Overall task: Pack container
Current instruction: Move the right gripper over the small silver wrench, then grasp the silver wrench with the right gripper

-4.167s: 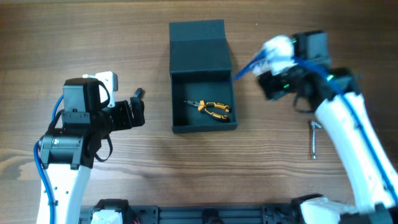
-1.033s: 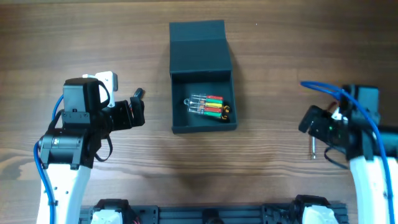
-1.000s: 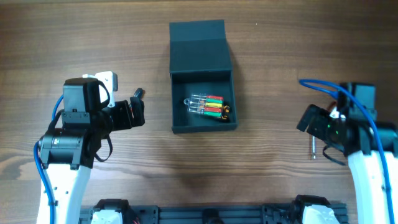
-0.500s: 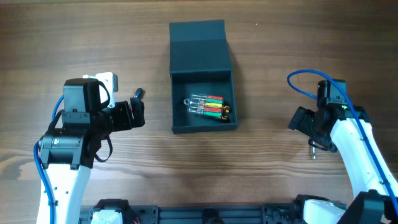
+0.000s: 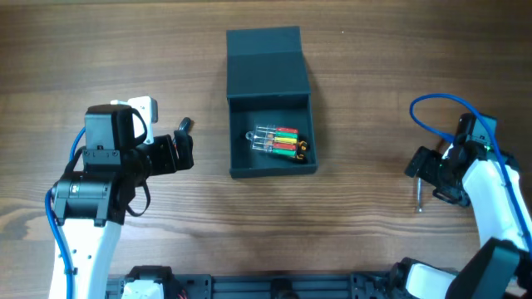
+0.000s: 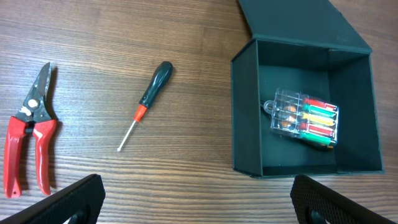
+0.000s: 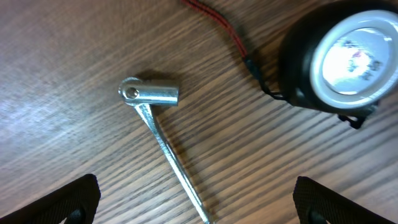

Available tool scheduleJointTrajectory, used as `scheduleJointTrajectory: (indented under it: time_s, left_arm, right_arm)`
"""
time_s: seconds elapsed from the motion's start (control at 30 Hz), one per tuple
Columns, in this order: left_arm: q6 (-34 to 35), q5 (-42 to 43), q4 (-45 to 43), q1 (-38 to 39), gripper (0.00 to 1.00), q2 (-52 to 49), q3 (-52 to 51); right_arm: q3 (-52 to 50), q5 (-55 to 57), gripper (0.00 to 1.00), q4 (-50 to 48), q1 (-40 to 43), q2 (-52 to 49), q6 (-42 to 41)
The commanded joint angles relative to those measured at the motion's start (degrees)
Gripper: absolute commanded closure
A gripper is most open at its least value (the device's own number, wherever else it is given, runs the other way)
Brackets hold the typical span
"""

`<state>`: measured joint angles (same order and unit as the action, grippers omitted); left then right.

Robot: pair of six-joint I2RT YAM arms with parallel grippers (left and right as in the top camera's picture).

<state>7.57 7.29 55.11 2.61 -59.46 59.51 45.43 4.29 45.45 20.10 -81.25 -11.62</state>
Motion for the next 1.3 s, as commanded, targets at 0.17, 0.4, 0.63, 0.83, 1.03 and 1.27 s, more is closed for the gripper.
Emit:
scheduleJointTrajectory:
  time_s: [0.17,0.4,0.63,0.83,1.03,1.27]
  left_arm:
    - [-1.16,-0.31,0.0,-0.26,0.0,0.09,0.98]
    - [-1.14,-0.28,0.0,-0.22,0.0,0.09,0.98]
    - [-1.16,-0.28,0.0,-0.22,0.0,0.09,0.98]
    - [-1.16,-0.31,0.0,-0.22,0.0,0.09,0.98]
    - [-1.16,-0.31,0.0,-0.22,0.0,0.09,0.98]
    - [-1.16,-0.31,0.0,-0.22,0.0,0.09,0.98]
  right_arm:
    - [-0.55,-3.34,0.01,-2.82,0.24,-5.31,2.62]
    - [-0.55,-3.54,0.01,-4.02,0.24,-7.74,2.64]
    - [-0.55,-3.56,0.02,-5.95,0.24,-11.21,2.62]
    - [-0.55,-4.44,0.02,-7.93,0.24,-12.74,2.67]
    - [-0.57,-6.14,0.02,-9.2,0.24,-13.09,2.82]
    - [-0.57,-6.97,0.12,-8.98,0.24,-13.09,3.91]
